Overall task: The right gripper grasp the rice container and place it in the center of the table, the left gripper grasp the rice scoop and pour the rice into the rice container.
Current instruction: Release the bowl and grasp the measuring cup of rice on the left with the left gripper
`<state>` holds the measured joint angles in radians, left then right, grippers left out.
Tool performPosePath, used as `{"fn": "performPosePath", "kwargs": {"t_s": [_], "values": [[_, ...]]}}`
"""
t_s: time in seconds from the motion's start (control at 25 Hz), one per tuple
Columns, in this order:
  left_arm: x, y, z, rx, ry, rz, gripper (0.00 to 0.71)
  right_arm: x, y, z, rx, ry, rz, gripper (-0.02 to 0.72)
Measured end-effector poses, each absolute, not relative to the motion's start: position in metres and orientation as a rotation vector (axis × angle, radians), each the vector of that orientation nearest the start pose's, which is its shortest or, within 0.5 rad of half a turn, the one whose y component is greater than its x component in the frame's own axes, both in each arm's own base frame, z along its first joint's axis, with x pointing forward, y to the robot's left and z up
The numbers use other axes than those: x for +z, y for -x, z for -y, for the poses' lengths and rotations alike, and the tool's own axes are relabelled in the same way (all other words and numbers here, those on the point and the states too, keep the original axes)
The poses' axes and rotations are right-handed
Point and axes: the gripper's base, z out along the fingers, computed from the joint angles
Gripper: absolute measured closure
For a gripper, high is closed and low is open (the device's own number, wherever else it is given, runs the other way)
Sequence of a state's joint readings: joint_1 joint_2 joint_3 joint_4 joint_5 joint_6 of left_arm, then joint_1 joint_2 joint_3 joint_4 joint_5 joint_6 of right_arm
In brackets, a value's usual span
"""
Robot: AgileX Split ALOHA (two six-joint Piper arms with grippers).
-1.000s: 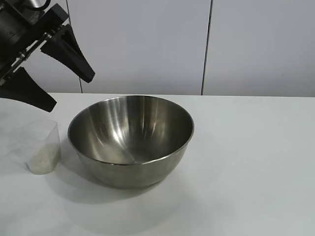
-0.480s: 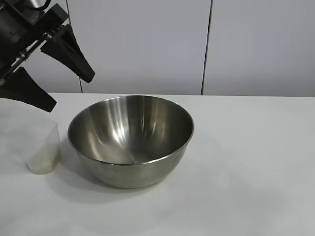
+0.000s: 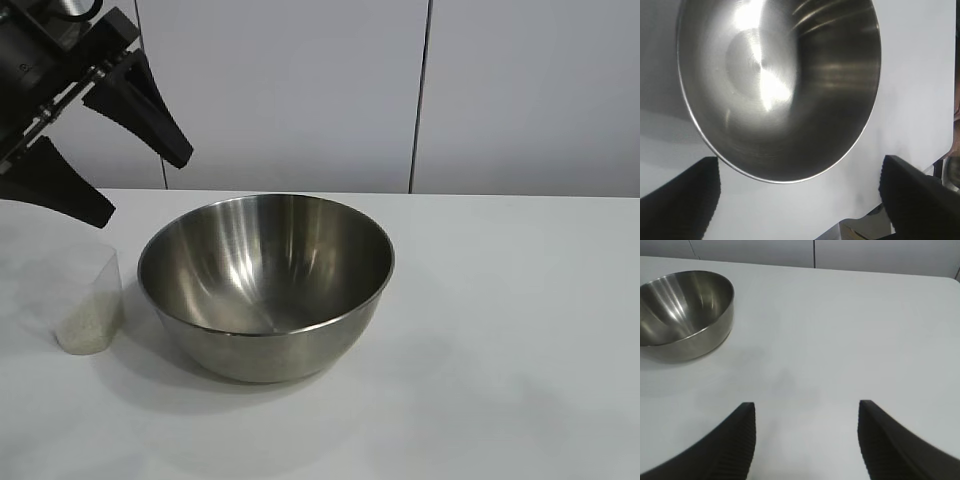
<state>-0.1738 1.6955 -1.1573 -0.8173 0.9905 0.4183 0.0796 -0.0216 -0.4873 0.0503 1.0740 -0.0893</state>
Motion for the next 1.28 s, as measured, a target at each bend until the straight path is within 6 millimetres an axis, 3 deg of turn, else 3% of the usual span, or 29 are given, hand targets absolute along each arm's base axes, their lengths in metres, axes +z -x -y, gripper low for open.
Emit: {"fn": "performPosePath", "kwargs": {"t_s": [0.56,0.92,1.04,1.16,1.28], "values": [[0.240,-0.317,0.112,-0.988,-0.234,-2.752,0.087,0.268,0.006,-0.001,0.032,0.158,-2.065,0.295],[0.241,-0.329,0.108,-0.890,-0.169,-2.660,0.087,0.268,0.006,-0.001,0.032,0.158,-2.065,0.295],[0.241,-0.331,0.105,-0.855,-0.226,-2.628,0.087,0.268,0.006,-0.001,0.032,0.158,-2.065,0.295],[0.248,-0.335,0.099,-0.739,-0.321,-2.540,0.088,0.268,0.006,-0.001,0.032,0.158,-2.065,0.295],[0.273,-0.336,0.090,-0.561,-0.334,-2.348,0.107,0.268,0.006,-0.001,0.032,0.158,-2.065,0.295]]}}
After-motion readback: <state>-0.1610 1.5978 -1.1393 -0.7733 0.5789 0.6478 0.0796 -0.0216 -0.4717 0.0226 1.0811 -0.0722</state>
